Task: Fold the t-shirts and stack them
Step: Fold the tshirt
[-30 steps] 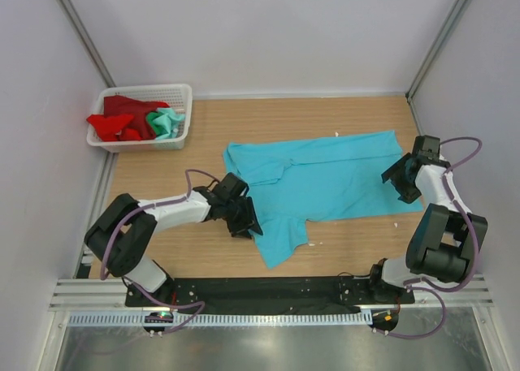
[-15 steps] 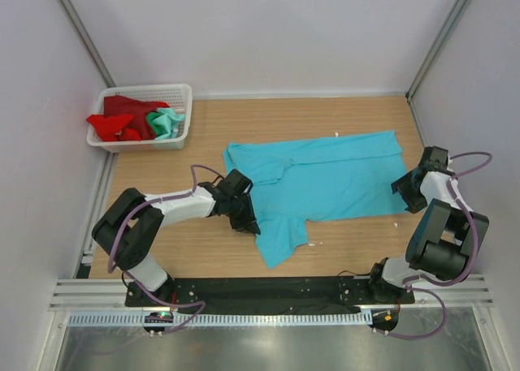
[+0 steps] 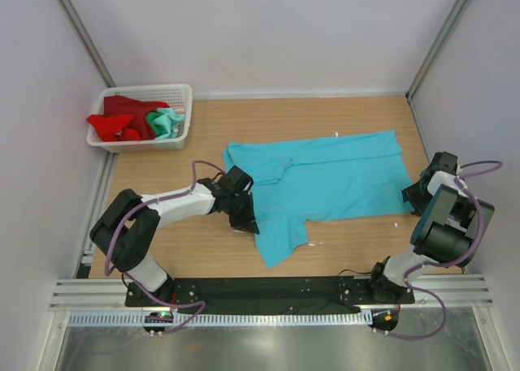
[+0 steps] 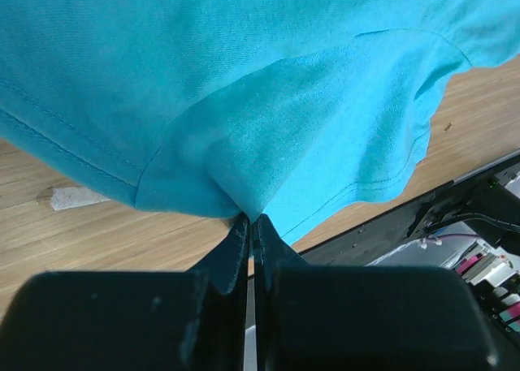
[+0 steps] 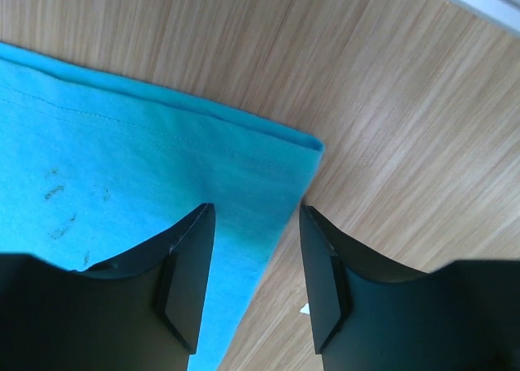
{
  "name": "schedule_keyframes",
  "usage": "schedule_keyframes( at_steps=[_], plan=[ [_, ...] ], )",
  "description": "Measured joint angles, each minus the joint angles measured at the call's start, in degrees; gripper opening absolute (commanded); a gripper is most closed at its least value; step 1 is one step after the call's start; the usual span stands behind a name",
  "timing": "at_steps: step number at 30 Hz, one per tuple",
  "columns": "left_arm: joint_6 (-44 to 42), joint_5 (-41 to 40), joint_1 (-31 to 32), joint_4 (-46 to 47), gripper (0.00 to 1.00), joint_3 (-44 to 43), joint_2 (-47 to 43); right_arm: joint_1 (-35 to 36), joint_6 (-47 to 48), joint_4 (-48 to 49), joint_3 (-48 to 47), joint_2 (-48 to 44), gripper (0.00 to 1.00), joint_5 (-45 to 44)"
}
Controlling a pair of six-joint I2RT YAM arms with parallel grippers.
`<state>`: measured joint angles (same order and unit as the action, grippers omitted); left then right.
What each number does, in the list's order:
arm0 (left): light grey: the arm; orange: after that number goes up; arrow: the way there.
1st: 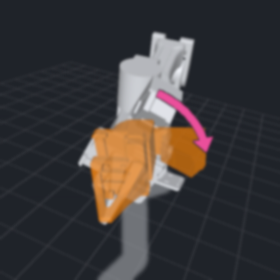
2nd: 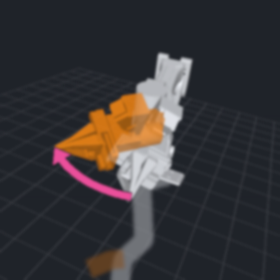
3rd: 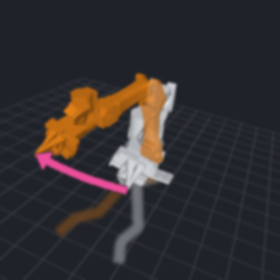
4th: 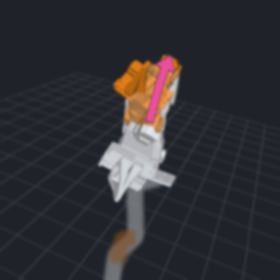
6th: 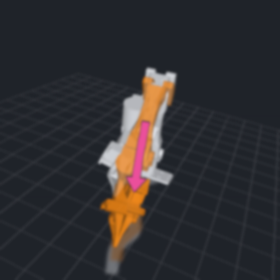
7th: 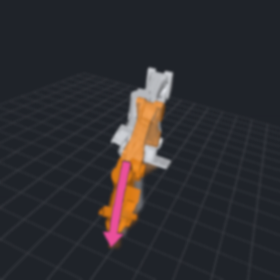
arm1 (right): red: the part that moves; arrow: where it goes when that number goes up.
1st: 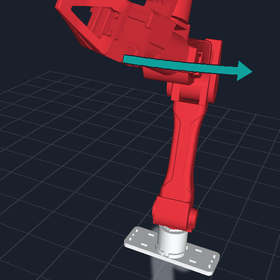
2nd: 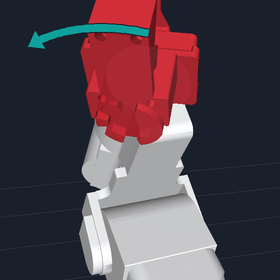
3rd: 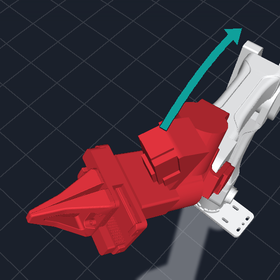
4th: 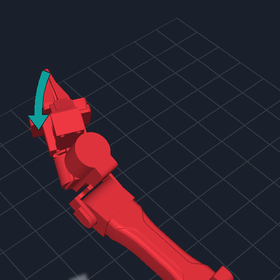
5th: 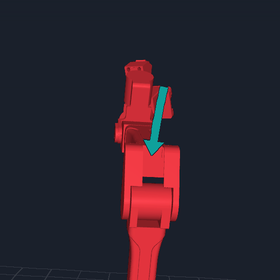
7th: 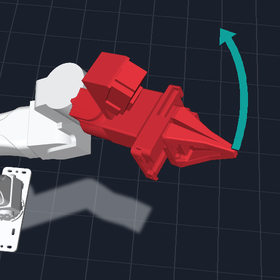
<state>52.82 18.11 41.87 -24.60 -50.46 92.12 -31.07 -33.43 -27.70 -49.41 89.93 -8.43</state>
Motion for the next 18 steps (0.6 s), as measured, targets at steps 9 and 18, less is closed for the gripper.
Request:
schedule_keyframes(
  at_steps=[9,18],
  plan=[
    [-1.3,0.0,0.0,-2.4,0.00,-0.2,-1.9,-0.5,0.0,1.4,-1.3,1.7,0.43,-1.1],
    [-3.4,-0.2,0.0,-4.5,0.00,-2.6,-4.0,-0.7,-1.3,3.5,-0.3,1.5,0.12,-1.5]
  ],
)
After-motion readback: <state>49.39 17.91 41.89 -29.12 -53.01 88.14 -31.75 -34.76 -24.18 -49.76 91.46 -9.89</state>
